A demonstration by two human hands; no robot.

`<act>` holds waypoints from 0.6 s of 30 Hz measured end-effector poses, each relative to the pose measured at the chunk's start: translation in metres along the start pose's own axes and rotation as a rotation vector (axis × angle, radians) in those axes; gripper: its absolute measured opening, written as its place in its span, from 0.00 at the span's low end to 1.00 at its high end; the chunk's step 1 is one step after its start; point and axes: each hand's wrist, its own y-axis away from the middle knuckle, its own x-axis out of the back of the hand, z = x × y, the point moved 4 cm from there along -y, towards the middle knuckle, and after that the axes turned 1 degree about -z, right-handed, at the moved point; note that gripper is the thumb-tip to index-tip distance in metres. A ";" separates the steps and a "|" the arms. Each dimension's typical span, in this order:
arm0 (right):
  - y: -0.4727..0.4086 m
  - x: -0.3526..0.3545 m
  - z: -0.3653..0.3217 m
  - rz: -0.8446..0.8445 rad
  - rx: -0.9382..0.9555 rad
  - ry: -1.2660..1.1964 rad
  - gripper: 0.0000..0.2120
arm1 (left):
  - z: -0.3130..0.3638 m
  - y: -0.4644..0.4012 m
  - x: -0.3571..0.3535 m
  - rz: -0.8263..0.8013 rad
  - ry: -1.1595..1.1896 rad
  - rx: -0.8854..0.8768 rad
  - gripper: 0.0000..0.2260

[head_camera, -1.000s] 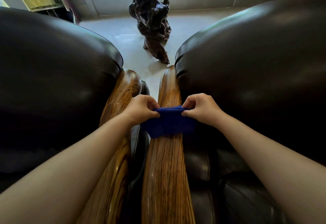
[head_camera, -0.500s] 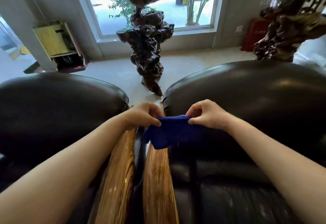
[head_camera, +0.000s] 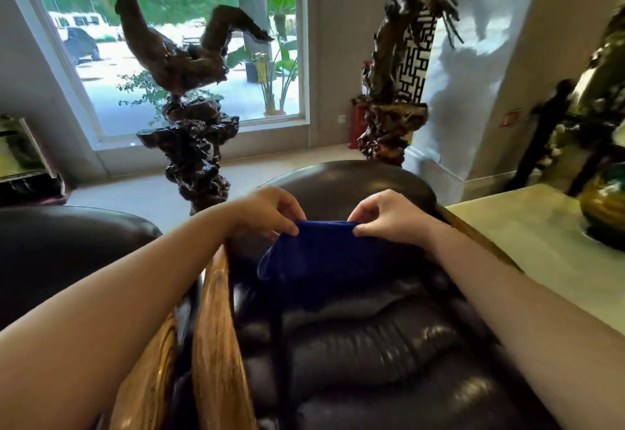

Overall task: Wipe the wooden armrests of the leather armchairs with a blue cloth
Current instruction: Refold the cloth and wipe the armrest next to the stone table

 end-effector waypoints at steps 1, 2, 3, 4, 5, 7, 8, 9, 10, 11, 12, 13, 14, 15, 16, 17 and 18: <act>0.017 0.016 0.005 0.024 0.000 -0.002 0.07 | 0.020 -0.002 -0.010 -0.003 -0.010 -0.020 0.09; 0.035 0.032 0.013 0.049 -0.002 -0.003 0.07 | 0.040 -0.005 -0.022 -0.005 -0.021 -0.038 0.09; 0.052 0.047 0.022 0.069 -0.006 0.001 0.09 | 0.059 -0.009 -0.035 -0.010 -0.035 -0.056 0.08; 0.068 0.060 0.033 0.082 -0.010 0.008 0.09 | 0.077 -0.014 -0.048 -0.017 -0.051 -0.076 0.09; 0.086 0.075 0.046 0.092 -0.015 0.015 0.09 | 0.096 -0.021 -0.065 -0.024 -0.064 -0.092 0.09; 0.120 0.102 0.076 0.122 -0.024 0.017 0.07 | 0.127 -0.036 -0.100 -0.036 -0.062 -0.112 0.10; 0.137 0.116 0.093 0.141 -0.027 0.020 0.06 | 0.143 -0.045 -0.120 -0.044 -0.044 -0.121 0.10; 0.156 0.131 0.110 0.151 -0.030 0.030 0.06 | 0.159 -0.054 -0.141 -0.051 -0.017 -0.127 0.10; 0.173 0.144 0.127 0.149 -0.039 0.040 0.06 | 0.174 -0.063 -0.162 -0.060 0.006 -0.128 0.10; 0.190 0.156 0.144 0.144 -0.053 0.044 0.06 | 0.188 -0.073 -0.183 -0.080 0.018 -0.126 0.10; 0.207 0.169 0.161 0.142 -0.070 0.045 0.06 | 0.205 -0.083 -0.204 -0.106 0.024 -0.128 0.10; 0.221 0.182 0.178 0.140 -0.084 0.049 0.06 | 0.221 -0.092 -0.223 -0.126 0.029 -0.134 0.10; 0.234 0.195 0.194 0.139 -0.100 0.054 0.06 | 0.236 -0.101 -0.240 -0.137 0.035 -0.142 0.10; 0.245 0.208 0.209 0.138 -0.116 0.059 0.06 | 0.252 -0.111 -0.255 -0.142 0.044 -0.151 0.09; 0.254 0.221 0.221 0.138 -0.128 0.058 0.06 | 0.266 -0.119 -0.268 -0.144 0.053 -0.157 0.08; 0.261 0.233 0.233 0.140 -0.136 0.054 0.06 | 0.279 -0.128 -0.278 -0.147 0.057 -0.161 0.08; 0.268 0.245 0.244 0.142 -0.140 0.049 0.07 | 0.290 -0.137 -0.288 -0.152 0.055 -0.163 0.08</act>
